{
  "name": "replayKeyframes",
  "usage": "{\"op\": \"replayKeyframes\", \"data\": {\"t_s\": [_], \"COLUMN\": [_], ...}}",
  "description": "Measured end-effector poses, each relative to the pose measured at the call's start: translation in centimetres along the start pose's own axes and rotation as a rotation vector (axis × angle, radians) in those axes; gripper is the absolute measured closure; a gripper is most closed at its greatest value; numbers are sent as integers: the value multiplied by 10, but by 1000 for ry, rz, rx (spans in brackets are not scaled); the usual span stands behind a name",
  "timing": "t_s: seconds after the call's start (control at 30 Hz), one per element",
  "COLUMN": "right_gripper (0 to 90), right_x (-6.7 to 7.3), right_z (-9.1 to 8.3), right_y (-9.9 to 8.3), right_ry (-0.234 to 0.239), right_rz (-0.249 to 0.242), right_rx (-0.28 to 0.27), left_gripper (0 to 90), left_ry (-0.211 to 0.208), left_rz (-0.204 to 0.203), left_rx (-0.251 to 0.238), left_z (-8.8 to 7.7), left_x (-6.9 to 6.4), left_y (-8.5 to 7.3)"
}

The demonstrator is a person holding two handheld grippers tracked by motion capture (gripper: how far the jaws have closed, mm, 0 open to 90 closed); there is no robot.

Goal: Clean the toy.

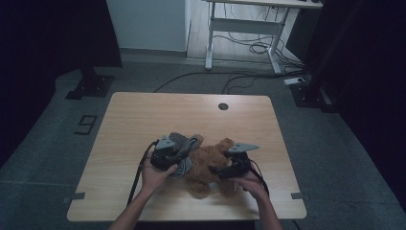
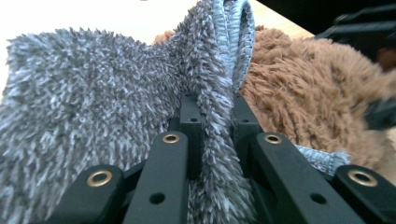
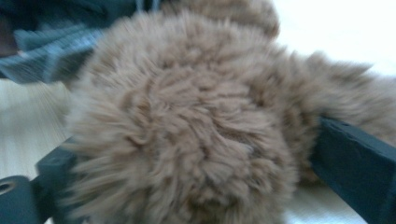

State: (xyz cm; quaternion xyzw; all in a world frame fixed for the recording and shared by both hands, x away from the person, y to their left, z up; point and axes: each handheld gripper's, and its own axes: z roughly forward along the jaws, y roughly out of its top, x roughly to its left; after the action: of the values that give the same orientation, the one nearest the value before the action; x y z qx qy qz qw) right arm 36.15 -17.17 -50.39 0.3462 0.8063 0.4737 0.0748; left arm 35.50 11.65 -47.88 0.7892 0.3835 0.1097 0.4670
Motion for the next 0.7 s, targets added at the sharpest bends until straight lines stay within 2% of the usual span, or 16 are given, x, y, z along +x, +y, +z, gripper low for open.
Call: {"op": "replayKeyframes", "data": {"t_s": [0.13, 0.2, 0.33, 0.43, 0.5, 0.6, 0.67, 0.7], "right_gripper": [23, 70, 297, 492, 562, 604, 617, 622], "right_x": [0, -1, -2, -2, 1, 4, 5, 5], "right_z": [8, 13, 15, 11, 8, 6, 4, 3], "right_y": [-6, -8, -8, -8, -8, -6, -2, 1], "right_ry": [16, 27, 71, 94, 96, 96, 79, 64], "right_rz": [43, 62, 68, 51, 20, 3, -15, -26], "right_rx": [28, 53, 53, 25, 3, -39, -60, -89], "left_gripper": [793, 793, 793, 791, 789, 788, 787, 787], "left_ry": [-10, -10, -10, -12, -10, -12, -7, -2], "left_rz": [0, -3, -9, -11, -9, -22, -21, -20], "left_rx": [-8, -12, -23, -35, -45, -54, -65, -72], "left_z": [-3, -4, -6, -7, -10, -16, -20, -22], "left_x": [-1, -2, -1, -1, -2, 1, 3, 4], "left_y": [-4, -6, -8, -9, -8, -2, 3, 6]}}
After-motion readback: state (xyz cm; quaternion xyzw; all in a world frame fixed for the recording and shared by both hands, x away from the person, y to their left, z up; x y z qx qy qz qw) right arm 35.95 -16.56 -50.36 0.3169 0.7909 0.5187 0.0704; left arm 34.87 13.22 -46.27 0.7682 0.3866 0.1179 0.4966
